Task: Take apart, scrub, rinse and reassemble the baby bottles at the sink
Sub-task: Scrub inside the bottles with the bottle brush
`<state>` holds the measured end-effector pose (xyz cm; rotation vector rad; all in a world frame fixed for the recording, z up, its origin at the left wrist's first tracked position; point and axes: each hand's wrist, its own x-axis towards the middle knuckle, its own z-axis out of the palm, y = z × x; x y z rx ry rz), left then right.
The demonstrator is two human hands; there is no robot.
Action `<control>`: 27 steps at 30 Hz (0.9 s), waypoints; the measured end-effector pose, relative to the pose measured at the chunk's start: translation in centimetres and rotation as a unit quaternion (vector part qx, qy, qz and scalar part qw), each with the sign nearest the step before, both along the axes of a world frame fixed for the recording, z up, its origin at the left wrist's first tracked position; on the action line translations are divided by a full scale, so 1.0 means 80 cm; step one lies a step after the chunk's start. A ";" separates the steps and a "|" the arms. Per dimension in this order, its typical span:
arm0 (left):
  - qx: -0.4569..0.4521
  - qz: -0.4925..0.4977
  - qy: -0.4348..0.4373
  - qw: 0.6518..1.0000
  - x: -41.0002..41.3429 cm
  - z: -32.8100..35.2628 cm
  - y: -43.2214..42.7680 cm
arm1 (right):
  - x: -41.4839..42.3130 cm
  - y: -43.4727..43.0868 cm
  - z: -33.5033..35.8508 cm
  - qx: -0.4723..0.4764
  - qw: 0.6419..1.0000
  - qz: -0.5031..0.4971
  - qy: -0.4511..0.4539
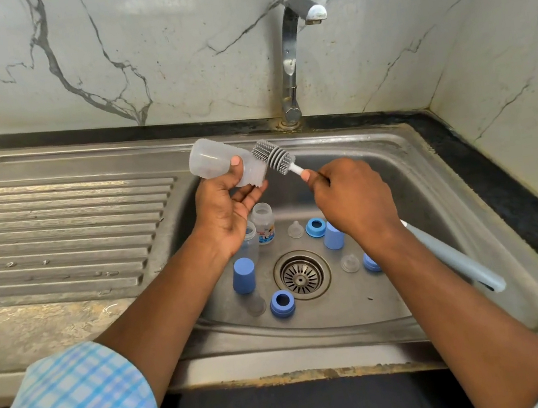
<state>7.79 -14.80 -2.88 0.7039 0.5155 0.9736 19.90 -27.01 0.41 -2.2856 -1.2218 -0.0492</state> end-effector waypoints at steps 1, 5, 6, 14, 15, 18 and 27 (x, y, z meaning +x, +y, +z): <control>0.007 -0.009 -0.002 1.000 0.001 0.000 -0.002 | 0.003 -0.001 -0.001 -0.004 1.000 -0.006 -0.002; 0.006 -0.005 -0.021 1.000 -0.002 0.003 0.002 | 0.008 -0.004 -0.003 -0.010 1.000 0.009 -0.001; 0.002 -0.003 -0.025 1.000 -0.003 0.003 0.005 | 0.007 -0.004 -0.002 -0.008 1.000 0.013 0.000; 0.000 -0.019 -0.003 1.000 -0.003 0.004 0.006 | 0.001 -0.005 0.001 -0.002 1.000 0.030 -0.007; -0.001 -0.014 -0.001 1.000 -0.002 0.005 0.006 | -0.002 -0.005 0.001 0.004 0.999 0.038 -0.007; -0.014 0.023 0.013 1.000 -0.002 0.003 0.009 | -0.011 -0.003 0.000 0.000 0.998 0.064 -0.015; -0.019 0.005 0.037 0.999 -0.002 0.001 0.006 | -0.004 0.001 -0.002 0.000 1.000 0.031 0.000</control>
